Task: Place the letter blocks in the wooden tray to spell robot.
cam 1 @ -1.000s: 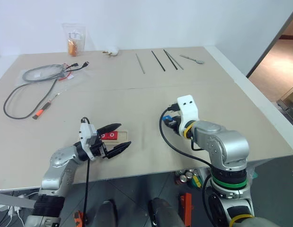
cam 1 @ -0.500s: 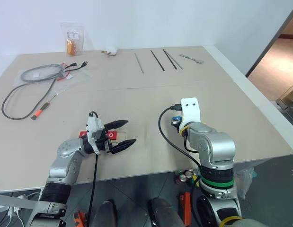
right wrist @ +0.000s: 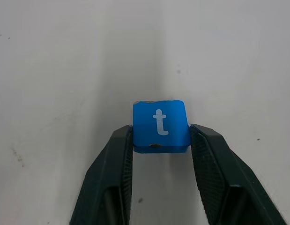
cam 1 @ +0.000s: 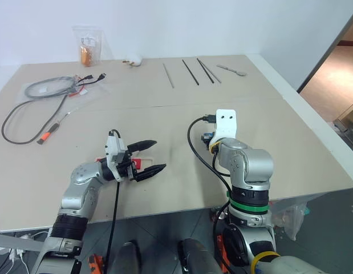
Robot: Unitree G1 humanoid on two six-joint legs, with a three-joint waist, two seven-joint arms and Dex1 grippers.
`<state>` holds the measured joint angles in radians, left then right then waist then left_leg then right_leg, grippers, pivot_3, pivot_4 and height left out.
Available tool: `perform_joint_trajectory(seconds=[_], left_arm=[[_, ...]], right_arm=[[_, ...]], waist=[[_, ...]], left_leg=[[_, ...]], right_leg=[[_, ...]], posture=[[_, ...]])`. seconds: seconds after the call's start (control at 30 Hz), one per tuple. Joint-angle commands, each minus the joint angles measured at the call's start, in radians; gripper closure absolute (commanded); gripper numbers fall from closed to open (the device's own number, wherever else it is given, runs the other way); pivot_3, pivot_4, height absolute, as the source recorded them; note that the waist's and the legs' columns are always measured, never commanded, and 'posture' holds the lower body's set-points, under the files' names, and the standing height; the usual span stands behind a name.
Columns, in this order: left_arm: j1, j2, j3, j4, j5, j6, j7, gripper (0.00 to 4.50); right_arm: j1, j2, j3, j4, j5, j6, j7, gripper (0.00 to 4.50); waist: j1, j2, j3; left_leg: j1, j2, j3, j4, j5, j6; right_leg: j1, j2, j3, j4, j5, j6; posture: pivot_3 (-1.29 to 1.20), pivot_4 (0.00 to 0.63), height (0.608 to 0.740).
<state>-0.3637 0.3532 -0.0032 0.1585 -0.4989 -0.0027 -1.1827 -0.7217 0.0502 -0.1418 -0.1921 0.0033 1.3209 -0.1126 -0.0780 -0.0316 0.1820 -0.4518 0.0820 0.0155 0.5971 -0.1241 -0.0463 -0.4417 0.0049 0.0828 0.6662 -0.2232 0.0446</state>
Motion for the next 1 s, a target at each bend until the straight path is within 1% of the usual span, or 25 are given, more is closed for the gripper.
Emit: perform_joint_trajectory(seconds=[0.03, 0.13, 0.17, 0.27, 0.3, 0.37, 0.4, 0.47, 0.6, 0.67, 0.73, 0.83, 0.93, 1.0], left_arm=[[0.003, -0.003, 0.009, -0.024, 0.0, -0.016, 0.008, 0.0], [0.01, -0.001, 0.012, -0.028, -0.001, -0.016, 0.007, 0.0], [0.011, -0.003, 0.012, -0.03, -0.001, -0.013, 0.011, 0.0], [0.017, -0.001, 0.013, -0.038, -0.004, -0.01, 0.013, 0.0], [0.021, -0.001, 0.012, -0.045, -0.004, -0.007, 0.017, 0.0], [0.03, 0.0, 0.008, -0.062, -0.003, -0.001, 0.023, 0.0], [0.036, 0.004, 0.01, -0.068, -0.004, 0.0, 0.024, 0.0], [0.047, 0.014, 0.017, -0.08, -0.004, -0.001, 0.028, 0.0], [0.078, 0.038, 0.045, -0.108, -0.01, -0.008, 0.047, 0.0], [0.098, 0.043, 0.053, -0.144, -0.011, -0.002, 0.071, 0.0], [0.121, 0.058, 0.068, -0.178, -0.02, 0.005, 0.083, 0.0], [0.154, 0.081, 0.089, -0.228, -0.029, 0.016, 0.106, 0.0], [0.187, 0.099, 0.101, -0.285, -0.035, 0.03, 0.13, 0.0], [0.207, 0.108, 0.101, -0.321, -0.034, 0.04, 0.147, 0.0]], right_arm=[[-0.006, 0.011, 0.006, -0.023, 0.033, -0.021, 0.03, 1.2], [-0.017, 0.035, -0.014, -0.014, 0.07, -0.001, 0.06, 0.12], [-0.03, 0.039, -0.024, -0.012, 0.099, 0.009, 0.089, 0.04], [-0.067, 0.031, -0.042, -0.021, 0.163, 0.023, 0.156, 0.04], [-0.087, -0.014, -0.034, -0.036, 0.195, 0.014, 0.213, 0.04], [-0.103, -0.17, 0.007, -0.07, 0.248, -0.035, 0.36, 0.04], [-0.092, -0.246, 0.036, -0.081, 0.252, -0.078, 0.416, 0.04], [-0.064, -0.362, 0.067, -0.089, 0.27, -0.145, 0.502, 0.04], [-0.013, -0.5, 0.078, -0.094, 0.313, -0.264, 0.639, 0.04], [0.044, -0.585, 0.102, -0.062, 0.302, -0.394, 0.743, 0.04], [0.092, -0.632, 0.125, -0.03, 0.299, -0.499, 0.82, 0.04], [0.148, -0.682, 0.176, 0.075, 0.261, -0.713, 0.939, 0.04], [0.138, -0.692, 0.192, 0.228, 0.256, -0.862, 1.041, 0.04], [0.102, -0.69, 0.203, 0.355, 0.236, -0.963, 1.087, 0.04]], waist=[[0.0, 0.0, 0.0], [0.0, 0.0, 0.0], [0.0, 0.0, 0.0], [0.0, 0.0, 0.0], [0.0, 0.0, 0.0], [0.0, 0.0, 0.0], [0.006, 0.0, 0.0], [0.008, 0.0, 0.0], [0.003, 0.0, 0.0], [0.002, 0.0, 0.0], [0.002, 0.0, 0.0], [0.002, 0.0, 0.0], [0.002, 0.0, 0.0], [0.002, 0.0, 0.0]], left_leg=[[0.0, 0.0, 0.0, 0.0, 0.0, 0.0], [0.0, 0.0, -0.001, 0.0, 0.0, 0.0], [0.0, 0.0, -0.001, 0.0, 0.0, 0.0], [0.0, 0.0, -0.001, 0.0, 0.0, 0.0], [0.0, 0.0, -0.001, 0.0, 0.0, 0.0], [-0.001, 0.0, -0.001, 0.001, 0.0, 0.0], [-0.002, 0.0, -0.001, 0.001, 0.0, 0.0], [-0.003, 0.0, 0.001, 0.001, 0.0, 0.0], [-0.004, 0.0, 0.002, 0.0, -0.001, 0.001], [-0.003, 0.0, 0.002, 0.0, -0.002, 0.003], [-0.003, 0.0, 0.001, 0.0, -0.003, 0.004], [-0.002, 0.0, 0.001, 0.0, -0.003, 0.005], [-0.002, 0.0, 0.002, 0.001, -0.003, 0.005], [-0.002, 0.0, 0.002, 0.003, -0.003, 0.005]], right_leg=[[0.0, 0.0, 0.0, 0.0, 0.0, 0.0], [0.0, 0.0, 0.0, 0.0, 0.0, 0.0], [0.0, 0.0, -0.001, 0.0, 0.0, 0.0], [0.0, 0.0, -0.001, 0.0, 0.0, 0.0], [0.0, 0.0, -0.001, 0.0, 0.0, 0.0], [0.0, 0.0, -0.001, 0.0, 0.0, 0.0], [0.0, 0.0, -0.001, 0.0, 0.0, 0.0], [0.001, -0.004, -0.005, -0.001, -0.003, 0.001], [0.0, -0.005, -0.004, -0.002, -0.004, 0.001], [0.0, -0.004, -0.004, -0.001, -0.005, 0.001], [0.0, -0.004, -0.005, -0.001, -0.006, 0.001], [0.0, -0.003, -0.004, -0.001, -0.006, 0.001], [0.001, -0.004, -0.004, -0.001, -0.005, 0.001], [0.002, -0.004, -0.004, -0.001, -0.005, 0.001]], posture=[[0.0, 0.15, 0.74], [0.0, 0.15, 0.74], [0.0, 0.15, 0.74], [0.0, 0.15, 0.74], [0.0, 0.15, 0.74], [0.0, 0.15, 0.74], [0.0, 0.15, 0.74], [0.0, 0.15, 0.74], [0.0, 0.15, 0.74], [0.0, 0.15, 0.74], [0.0, 0.15, 0.74], [0.0, 0.15, 0.74], [0.0, 0.15, 0.74], [0.0, 0.15, 0.74]])
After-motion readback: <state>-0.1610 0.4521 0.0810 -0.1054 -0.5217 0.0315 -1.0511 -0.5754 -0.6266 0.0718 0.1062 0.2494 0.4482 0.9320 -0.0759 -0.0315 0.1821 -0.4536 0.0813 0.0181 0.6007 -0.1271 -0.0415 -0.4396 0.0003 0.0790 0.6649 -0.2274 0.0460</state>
